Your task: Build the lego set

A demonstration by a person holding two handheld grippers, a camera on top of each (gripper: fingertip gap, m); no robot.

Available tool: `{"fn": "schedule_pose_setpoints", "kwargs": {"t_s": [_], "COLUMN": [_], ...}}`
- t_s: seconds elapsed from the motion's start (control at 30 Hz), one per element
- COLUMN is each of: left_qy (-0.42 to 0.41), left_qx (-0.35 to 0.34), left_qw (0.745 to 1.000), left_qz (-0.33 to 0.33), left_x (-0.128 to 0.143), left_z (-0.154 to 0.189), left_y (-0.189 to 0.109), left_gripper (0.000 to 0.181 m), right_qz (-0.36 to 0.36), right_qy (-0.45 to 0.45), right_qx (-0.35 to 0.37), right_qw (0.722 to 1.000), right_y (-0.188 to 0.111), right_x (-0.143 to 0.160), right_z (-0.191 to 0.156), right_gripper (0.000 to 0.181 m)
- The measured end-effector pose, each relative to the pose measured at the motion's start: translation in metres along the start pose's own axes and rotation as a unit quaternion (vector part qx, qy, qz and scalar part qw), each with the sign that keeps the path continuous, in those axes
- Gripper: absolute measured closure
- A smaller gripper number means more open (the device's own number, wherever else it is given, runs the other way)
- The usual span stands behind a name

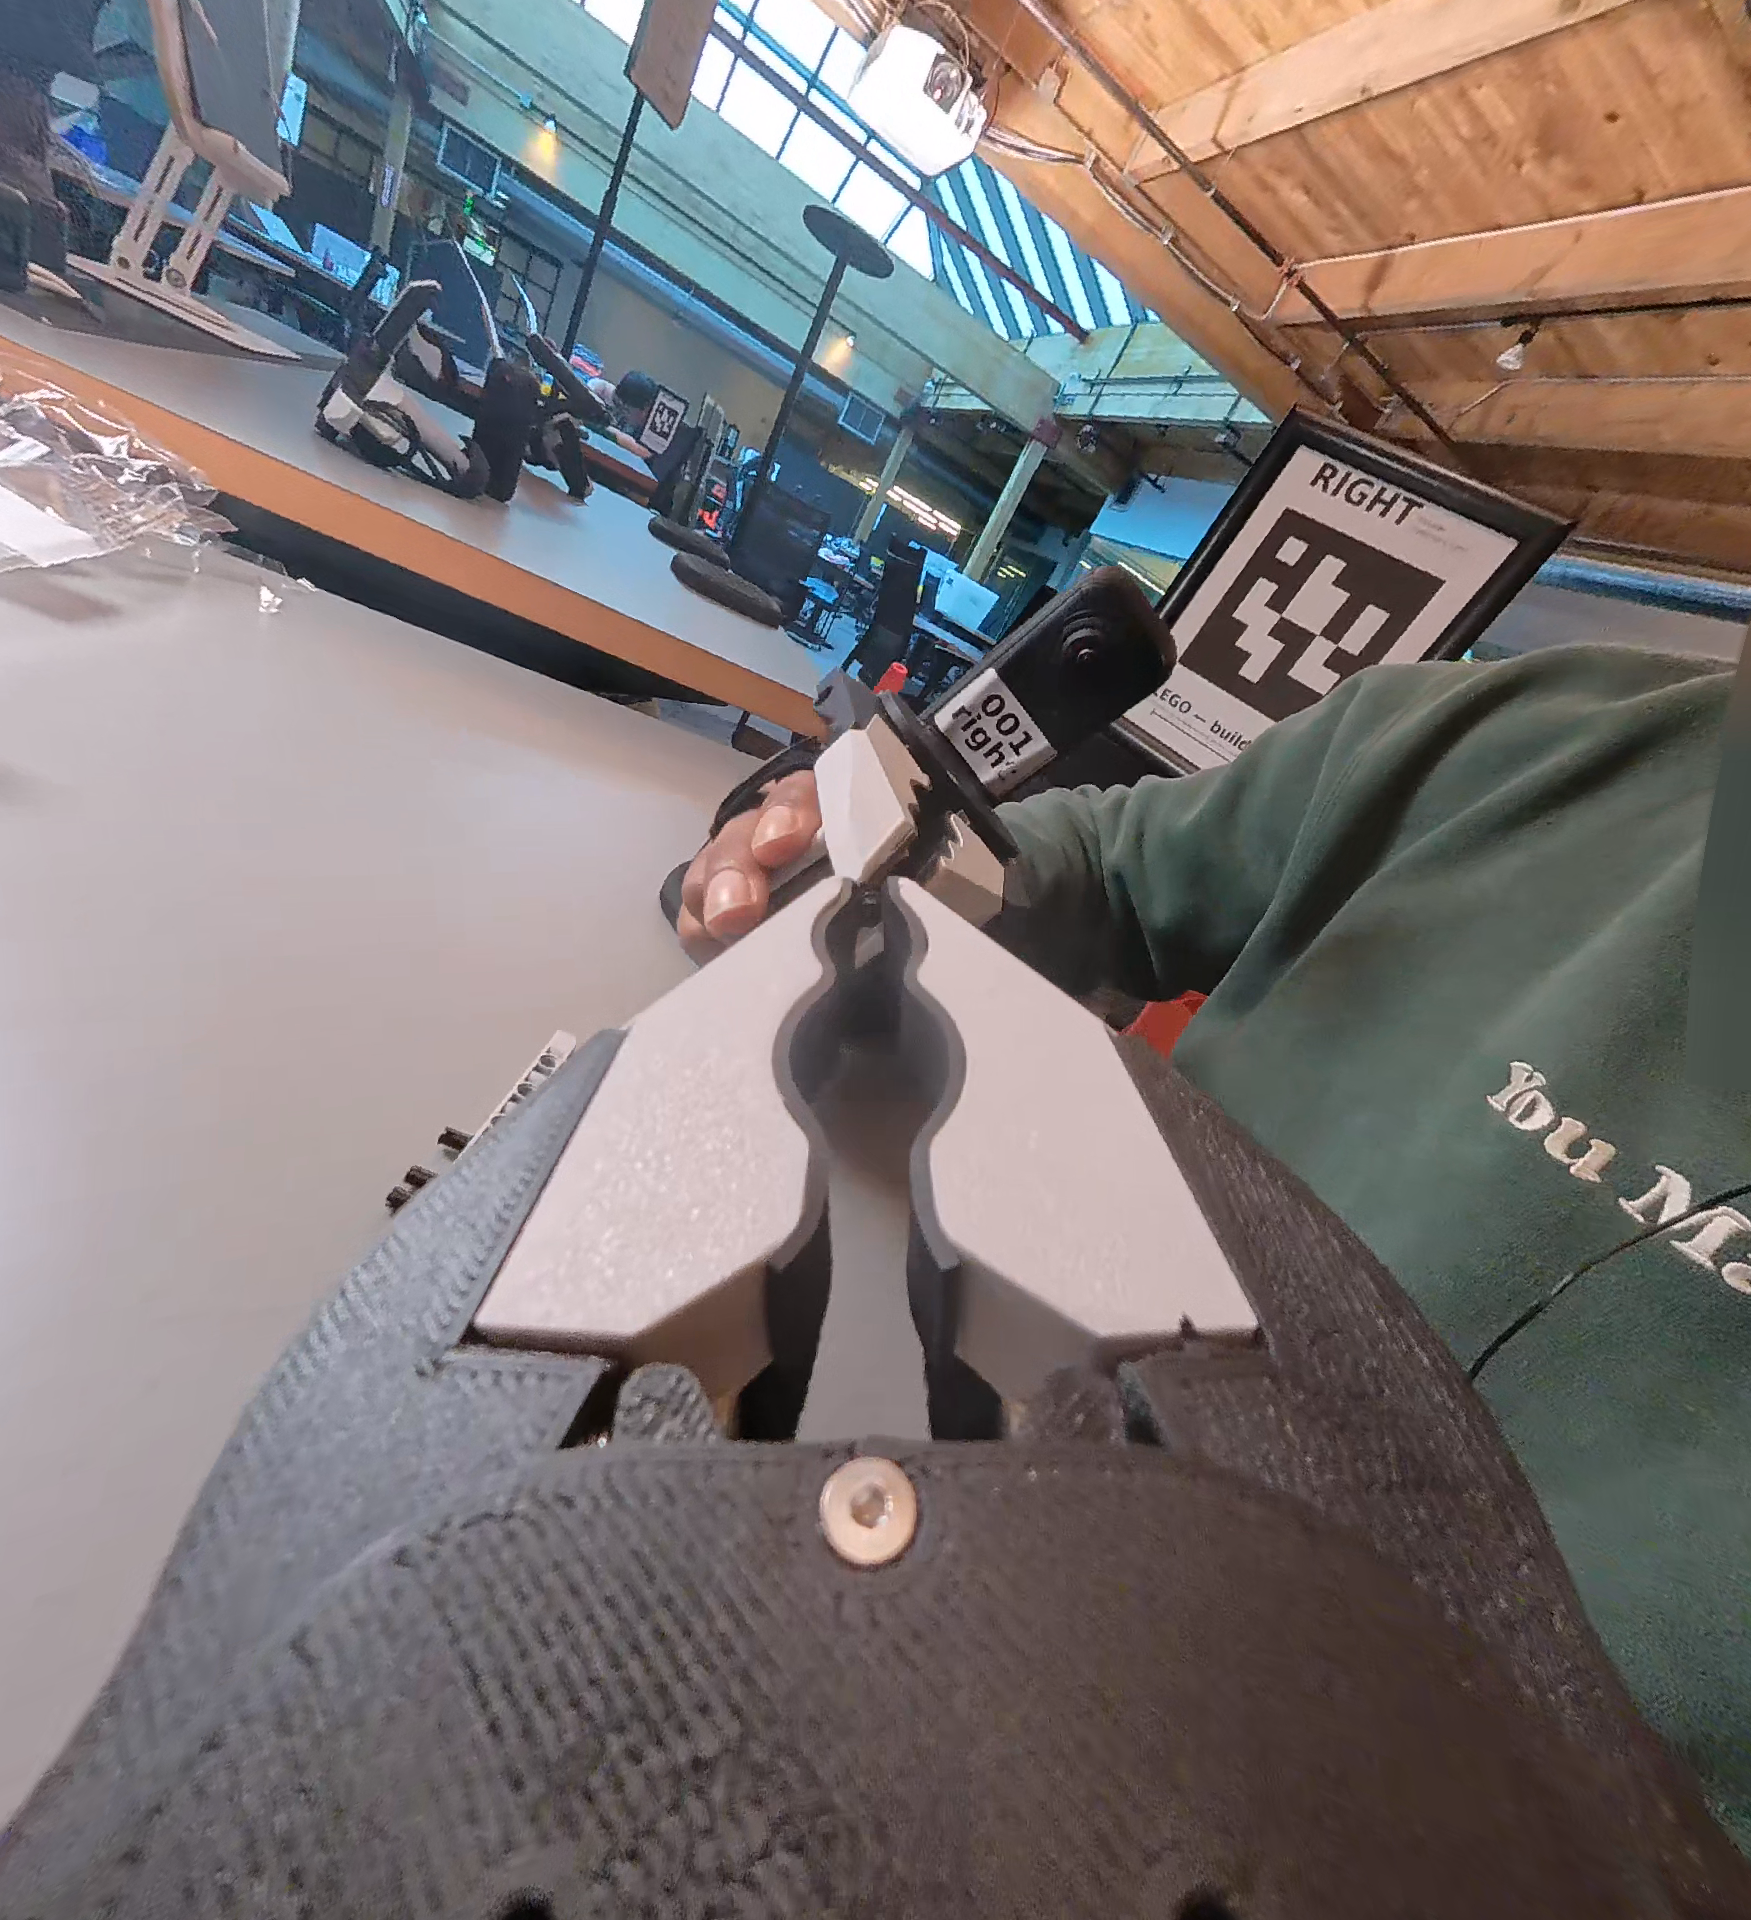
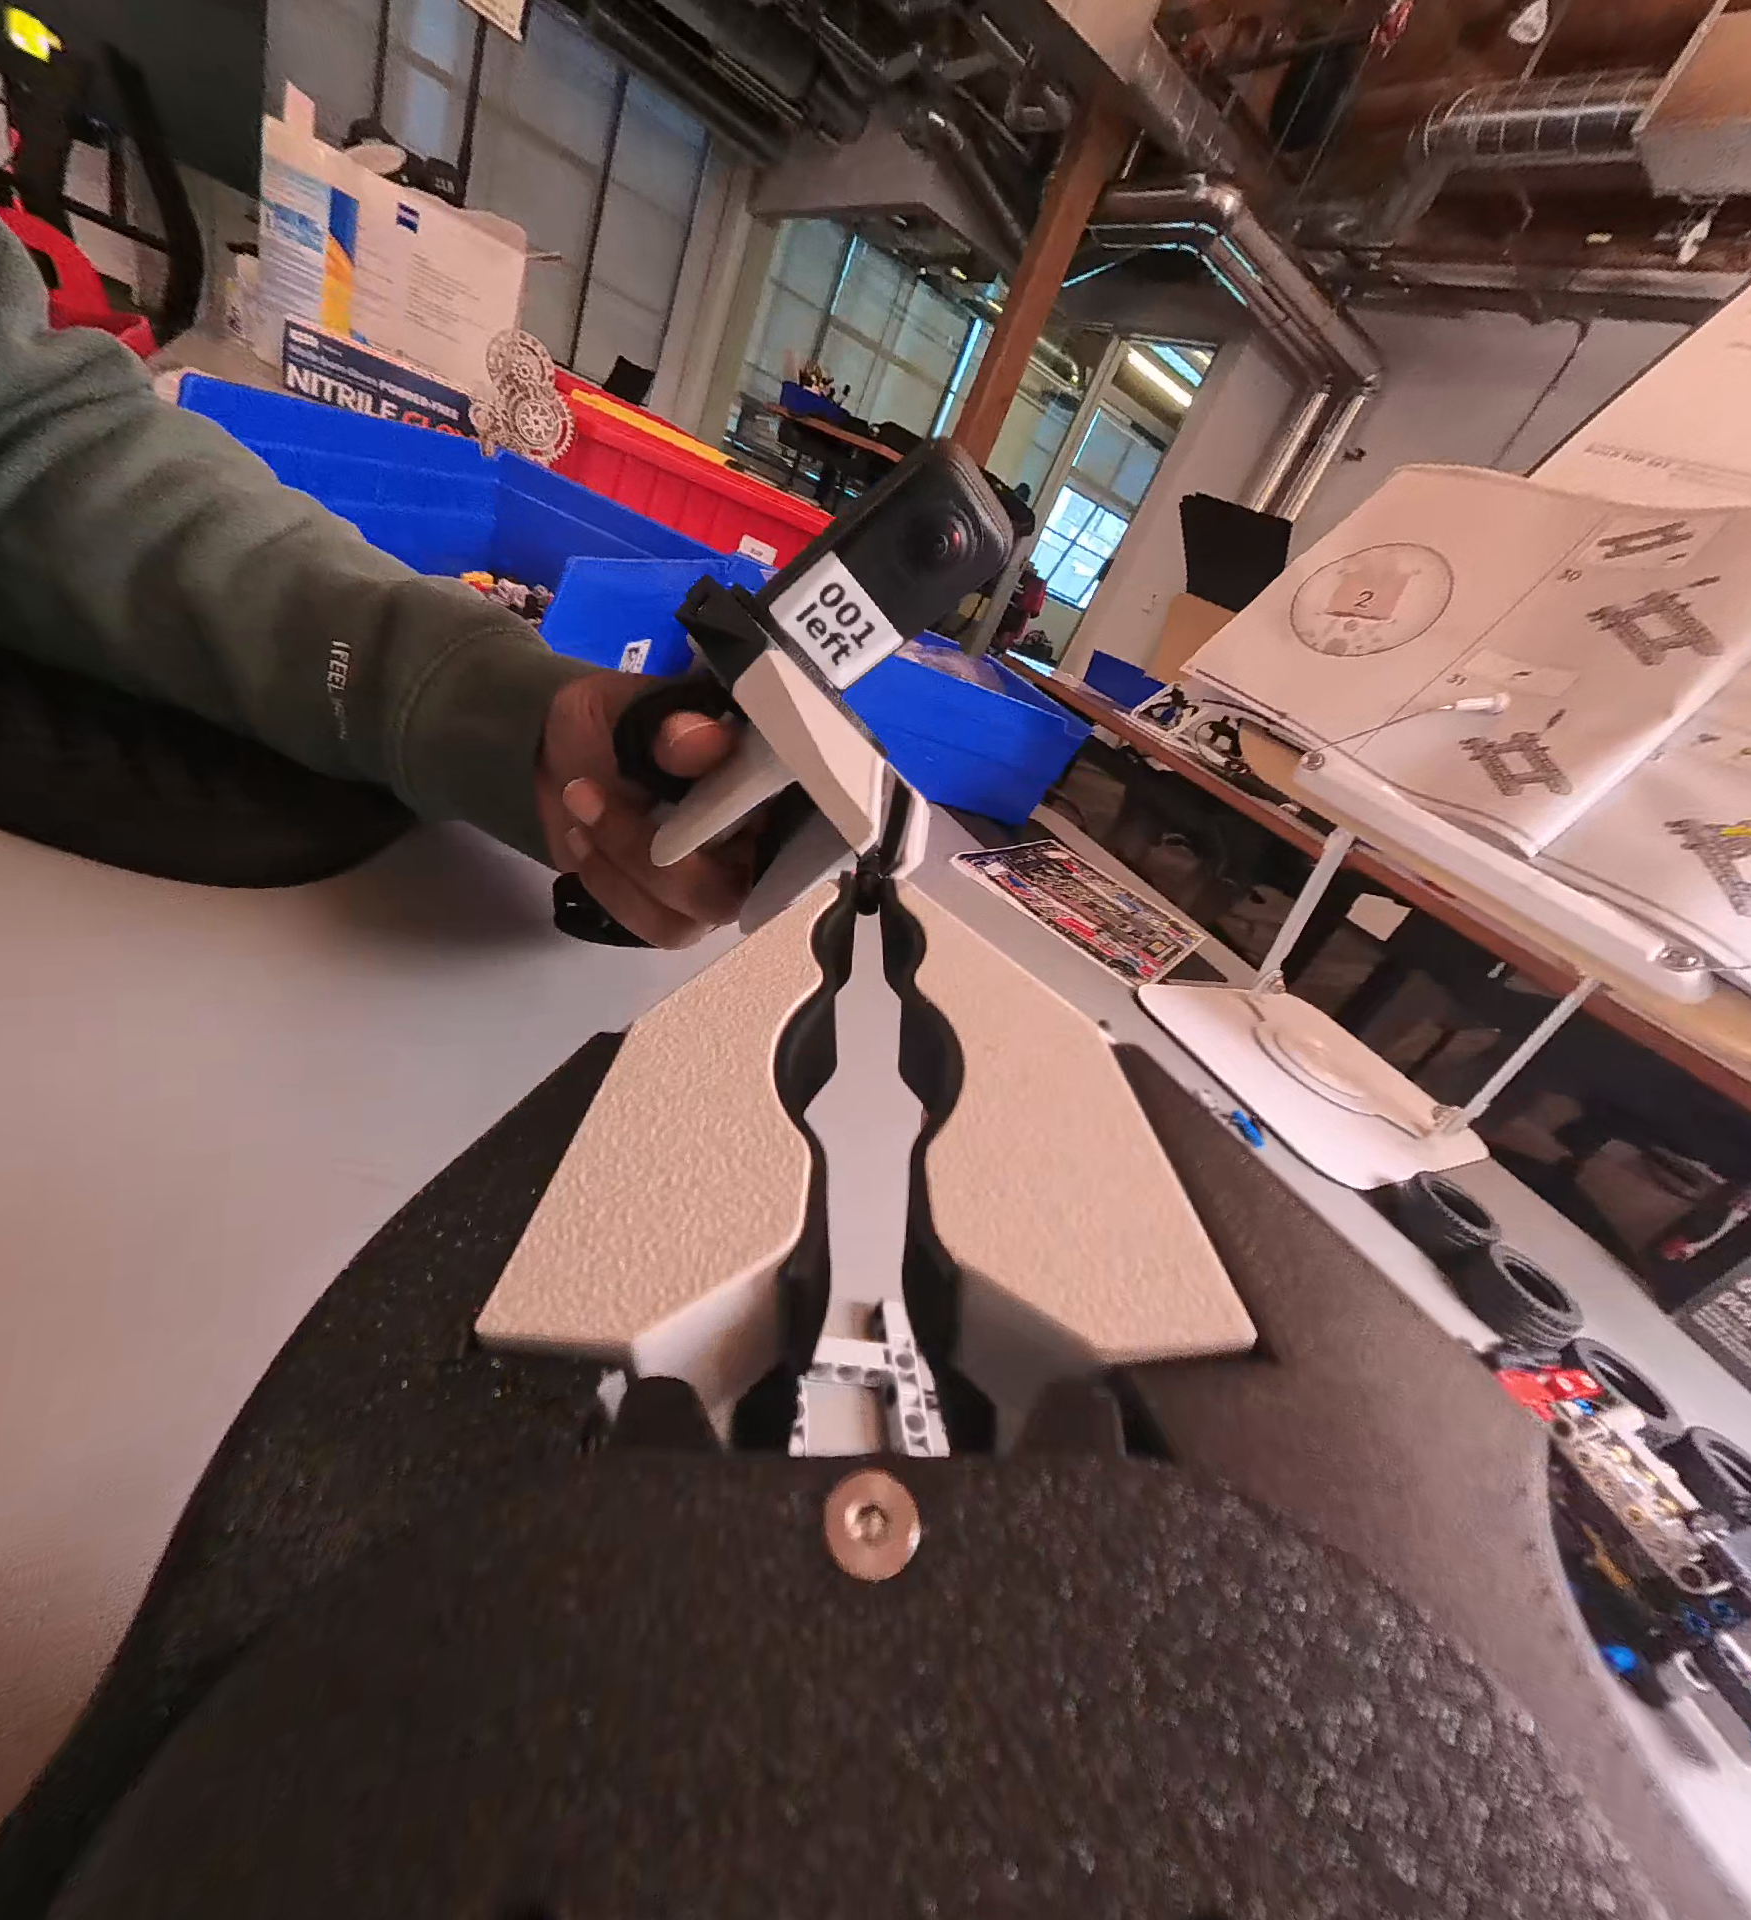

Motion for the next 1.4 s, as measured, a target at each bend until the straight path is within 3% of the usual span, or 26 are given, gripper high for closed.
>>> {"fn": "schedule_pose_setpoints", "kwargs": {"t_s": [0.13,0.37,0.47,0.6,0.73,1.1,1.4], "left_qy": [-0.015,0.009,0.050,0.071,0.071,0.058,0.073], "left_qx": [0.001,-0.011,-0.068,-0.137,-0.165,-0.157,-0.136], "left_qw": [1.000,0.999,0.989,0.951,0.925,0.914,0.913], "left_qz": [-0.001,-0.030,-0.124,-0.268,-0.334,-0.370,-0.378], "left_x": [0.002,0.003,0.018,0.050,0.069,0.082,0.091], "left_z": [-0.002,0.001,-0.006,-0.014,-0.017,-0.016,-0.011], "left_y": [-0.001,-0.001,-0.003,-0.006,-0.005,0.006,0.010], "left_gripper": [0.173,0.179,0.179,0.179,0.179,0.179,0.179], "right_qz": [0.007,-0.008,-0.087,-0.229,-0.296,-0.403,-0.419], "right_qy": [0.024,0.024,0.006,-0.031,-0.035,-0.034,-0.009], "right_qx": [-0.007,-0.017,-0.022,-0.048,-0.075,-0.099,-0.114], "right_qw": [1.000,1.000,0.996,0.972,0.952,0.909,0.901], "right_y": [-0.001,0.000,0.003,0.002,0.002,0.006,-0.001], "right_x": [-0.001,0.003,0.023,0.058,0.070,0.089,0.089], "right_z": [0.003,0.000,0.001,-0.005,-0.010,-0.021,-0.023], "right_gripper": [0.178,0.178,0.178,0.175,0.171,0.181,0.177]}}
Point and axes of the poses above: each gripper's, where its closed fingertips meet, y out along the fingers, x out of its underside, z = x × y across the jaws, the point moved 4 cm from there along -y, back along the fingers, and after that the axes turned 10 degrees about y, right-handed, at the moved point
